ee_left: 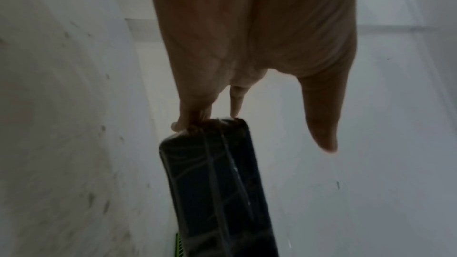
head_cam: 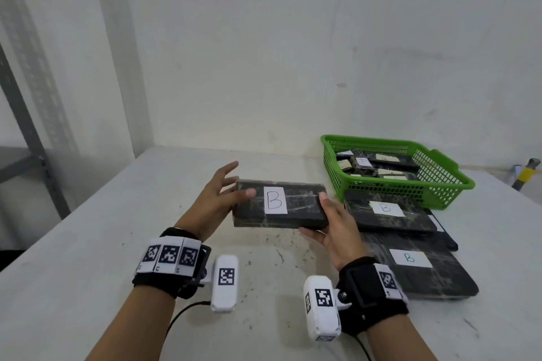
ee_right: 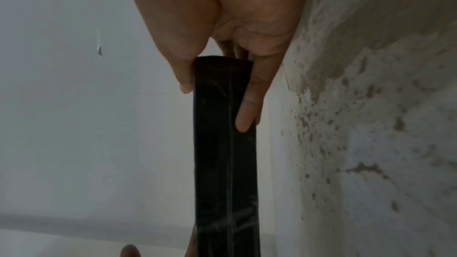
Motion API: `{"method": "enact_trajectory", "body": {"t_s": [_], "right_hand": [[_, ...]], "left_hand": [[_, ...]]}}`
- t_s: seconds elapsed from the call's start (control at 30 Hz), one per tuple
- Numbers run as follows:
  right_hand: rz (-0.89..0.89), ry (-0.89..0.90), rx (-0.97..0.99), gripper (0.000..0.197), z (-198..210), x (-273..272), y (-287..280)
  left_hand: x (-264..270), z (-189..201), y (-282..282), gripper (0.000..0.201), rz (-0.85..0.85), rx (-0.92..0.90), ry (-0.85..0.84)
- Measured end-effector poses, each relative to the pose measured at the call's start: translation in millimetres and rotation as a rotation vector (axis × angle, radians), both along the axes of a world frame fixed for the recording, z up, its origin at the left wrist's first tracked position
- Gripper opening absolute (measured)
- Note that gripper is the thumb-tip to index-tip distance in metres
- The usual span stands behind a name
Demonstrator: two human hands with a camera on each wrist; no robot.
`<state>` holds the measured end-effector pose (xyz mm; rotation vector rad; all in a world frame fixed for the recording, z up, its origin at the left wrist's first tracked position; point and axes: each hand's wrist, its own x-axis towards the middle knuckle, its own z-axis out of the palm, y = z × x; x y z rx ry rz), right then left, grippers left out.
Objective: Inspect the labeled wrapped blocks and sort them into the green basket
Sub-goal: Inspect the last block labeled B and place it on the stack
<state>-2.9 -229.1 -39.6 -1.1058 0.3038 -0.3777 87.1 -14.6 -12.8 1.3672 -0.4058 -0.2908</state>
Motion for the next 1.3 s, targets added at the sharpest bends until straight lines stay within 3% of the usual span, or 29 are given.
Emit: {"method": "enact_trajectory", "body": {"t_s": [0.07,0.17,0.3,0.37,0.47,0.63,0.8,0.97,1.2,1.3], "right_hand": [[-0.028,-0.022,-0.013,0.02,-6,-1,-1],[-0.042,-0.065,0.029,0.028,-12,-1,-3],[-0.032,-0.098,-0.015,0.054,-10,4,-7],[0.027,-0.091,-0.025,0.068,-8,6,-12],[0.116,-0.103,-0.04,0.078,-5,10,-20],[0.15,-0.185,-0.075,0.06,-3,13,-23],[0.21,-0.221,-0.035,0.076,-5,15,-16],[0.216,-0.228,-0.037,0.049,-4,9,-13],[0.243,-0.2,-0.047,0.079,2,5,-12],[0.203,-0.197,-0.032,0.052,4,2,-8]], "left_hand": [[-5,-7,-5,0.098,0.014,-0.037,0.073],[-9,-19,-8,0.076,-0.012,-0.102,0.177],[-10,-24,-20,0.037,-0.047,-0.162,0.152],[-6,-24,-26,0.03,-0.028,-0.171,0.131],[1,-25,-29,0.031,0.002,-0.195,0.119],[3,-24,-32,0.038,0.05,-0.182,0.066],[0,-22,-29,0.039,0.078,-0.194,0.02],[-5,-20,-27,0.047,0.061,-0.188,-0.005],[-7,-18,-23,0.035,0.013,-0.193,-0.022],[-9,-18,-25,0.041,0.012,-0.175,-0.009]]}}
